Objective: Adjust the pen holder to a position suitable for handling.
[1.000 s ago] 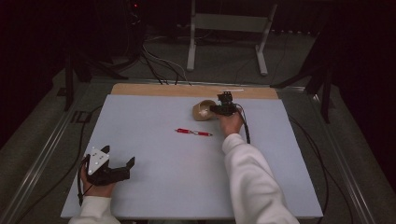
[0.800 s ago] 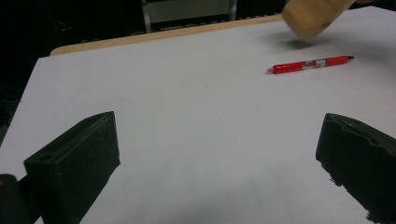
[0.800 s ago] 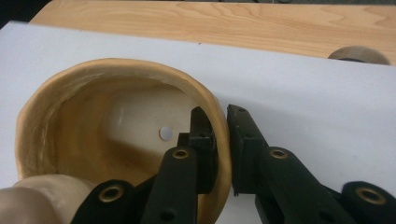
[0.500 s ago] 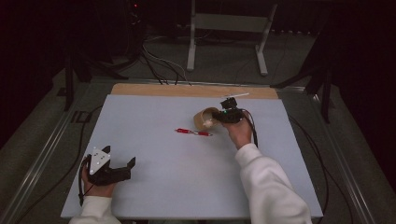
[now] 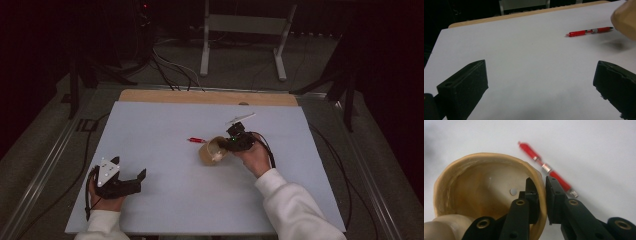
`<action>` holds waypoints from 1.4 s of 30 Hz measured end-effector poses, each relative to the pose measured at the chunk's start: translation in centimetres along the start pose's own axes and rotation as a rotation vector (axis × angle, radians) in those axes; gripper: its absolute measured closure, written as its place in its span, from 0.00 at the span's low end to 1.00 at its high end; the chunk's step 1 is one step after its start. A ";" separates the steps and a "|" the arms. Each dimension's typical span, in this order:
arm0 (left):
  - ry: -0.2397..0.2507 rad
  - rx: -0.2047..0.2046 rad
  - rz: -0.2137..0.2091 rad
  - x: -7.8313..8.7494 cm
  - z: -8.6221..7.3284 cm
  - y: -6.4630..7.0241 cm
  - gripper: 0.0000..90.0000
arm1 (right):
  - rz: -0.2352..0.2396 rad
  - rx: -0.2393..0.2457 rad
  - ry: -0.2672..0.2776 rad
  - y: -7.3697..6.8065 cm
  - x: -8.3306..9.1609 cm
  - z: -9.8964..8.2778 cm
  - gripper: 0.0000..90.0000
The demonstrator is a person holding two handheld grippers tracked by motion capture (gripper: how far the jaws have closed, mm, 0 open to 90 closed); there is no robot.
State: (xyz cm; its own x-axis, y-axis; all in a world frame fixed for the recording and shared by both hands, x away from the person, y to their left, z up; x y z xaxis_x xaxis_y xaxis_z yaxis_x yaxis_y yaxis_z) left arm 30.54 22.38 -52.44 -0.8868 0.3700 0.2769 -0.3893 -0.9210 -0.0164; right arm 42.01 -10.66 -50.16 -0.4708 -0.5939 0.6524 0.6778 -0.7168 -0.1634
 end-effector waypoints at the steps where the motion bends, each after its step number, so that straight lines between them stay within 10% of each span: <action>1: -0.002 0.000 0.000 0.0 0.0 0.0 0.00 | 0.003 0.003 -0.011 -0.2 -0.1 -0.2 0.91; 32: -0.013 -0.004 -0.004 -0.3 -0.3 0.1 0.00 | 0.051 0.003 -0.097 -0.8 -2.2 -1.6 0.87; 42: -0.018 -0.003 -0.002 -0.3 -0.3 0.1 0.00 | 0.055 -0.014 -0.071 -1.3 -3.1 -1.1 0.38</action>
State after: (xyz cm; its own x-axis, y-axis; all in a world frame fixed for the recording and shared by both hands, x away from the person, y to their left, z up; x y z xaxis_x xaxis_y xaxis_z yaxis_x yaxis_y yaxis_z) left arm 30.68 22.21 -52.83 -0.8813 0.3696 0.2944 -0.3920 -0.9198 -0.0190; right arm 41.94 -8.33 -52.81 -0.3910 -0.6055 0.6931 0.6937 -0.6889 -0.2105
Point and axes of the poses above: each handheld gripper's, and its own axes: x roughly backward along the jaws, z roughly out of its top, y roughly to its right, the point moved 6 cm from there along -x, roughly forward along the jaws, and after that the axes turned 9 degrees about y, right-handed, at the moved point
